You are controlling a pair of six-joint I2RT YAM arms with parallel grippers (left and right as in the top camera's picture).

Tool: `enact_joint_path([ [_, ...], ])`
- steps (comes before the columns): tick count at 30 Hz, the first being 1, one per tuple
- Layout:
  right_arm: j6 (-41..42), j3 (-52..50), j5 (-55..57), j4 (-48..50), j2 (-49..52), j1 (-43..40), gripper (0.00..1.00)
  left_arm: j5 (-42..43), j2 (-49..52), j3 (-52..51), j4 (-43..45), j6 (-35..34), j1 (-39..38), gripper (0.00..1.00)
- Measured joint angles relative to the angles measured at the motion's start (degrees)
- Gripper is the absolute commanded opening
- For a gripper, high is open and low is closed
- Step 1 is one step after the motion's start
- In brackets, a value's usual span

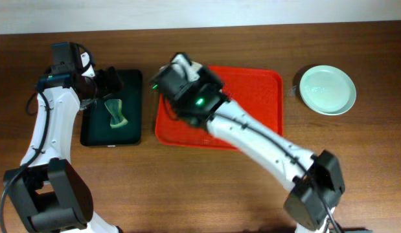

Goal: Clean dirty plates on tray and stack at the side
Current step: 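Scrub the white plate with the sponge in left gripper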

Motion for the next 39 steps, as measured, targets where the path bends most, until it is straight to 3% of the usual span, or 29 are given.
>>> enact_joint_path([
  [3,4.7,-9.7,-38.4,3.3,0.1,-14.8,0.04,0.0,0.0,0.0,0.0,0.0,0.0,0.99],
  [4,7.8,-14.6,-47.6,8.6,0.2,-22.1,0.04,0.0,0.0,0.0,0.0,0.0,0.0,0.99],
  [9,18.0,-34.2,-68.5,31.5,0.0,-32.6,0.04,0.0,0.0,0.0,-0.2,0.0,0.0,0.99],
  [15,19.4,-37.2,-72.0,38.5,0.0,-29.7,0.04,-0.7,0.0,0.0,-2.7,0.0,0.0,0.99],
  [16,19.5,-37.2,-72.0,38.5,0.0,-29.6,0.04,-3.0,0.1,0.0,-2.7,0.0,0.0,0.95],
  [18,19.5,-37.2,-72.0,38.6,0.0,-29.6,0.04,-9.0,2.1,0.0,-2.8,0.2,0.0,0.70],
  [20,19.5,-37.3,-72.0,38.5,0.0,-29.6,0.04,-10.8,6.3,-0.1,-3.4,0.5,0.1,0.57],
  [22,19.4,-37.5,-72.0,38.5,0.0,-29.6,0.04,-11.3,11.1,-0.4,-4.3,0.5,0.1,0.28],
  [23,19.5,-37.7,-72.0,38.4,0.0,-29.6,0.04,-11.4,12.2,-0.7,-4.3,0.5,0.1,0.30],
  [24,19.4,-37.8,-72.0,38.3,0.0,-29.6,0.04,-11.4,12.7,-0.7,-4.0,0.4,0.1,0.48],
  [25,19.5,-37.8,-72.0,37.8,0.0,-29.6,0.04,-10.5,12.9,-0.7,-3.6,0.4,0.1,0.53],
  [28,19.5,-38.0,-72.0,36.1,0.0,-29.6,0.04,-7.6,14.6,-0.7,-2.4,0.4,0.1,0.53],
  [30,20.0,-37.8,-72.0,33.3,0.0,-29.6,0.04,-4.8,14.6,-0.7,-1.9,0.4,0.1,0.43],
  [33,20.5,-35.7,-65.7,25.3,0.0,-28.2,0.04,-3.6,14.6,-0.7,-1.4,0.5,0.1,0.05],
  [34,20.5,-35.6,-64.7,25.0,0.0,-27.7,0.04,-3.6,14.6,-0.7,-1.4,0.4,0.1,0.00],
  [39,20.6,-35.3,-62.9,27.8,0.0,-27.0,0.04,-3.6,14.6,-0.3,-3.4,0.4,0.1,0.00],
])
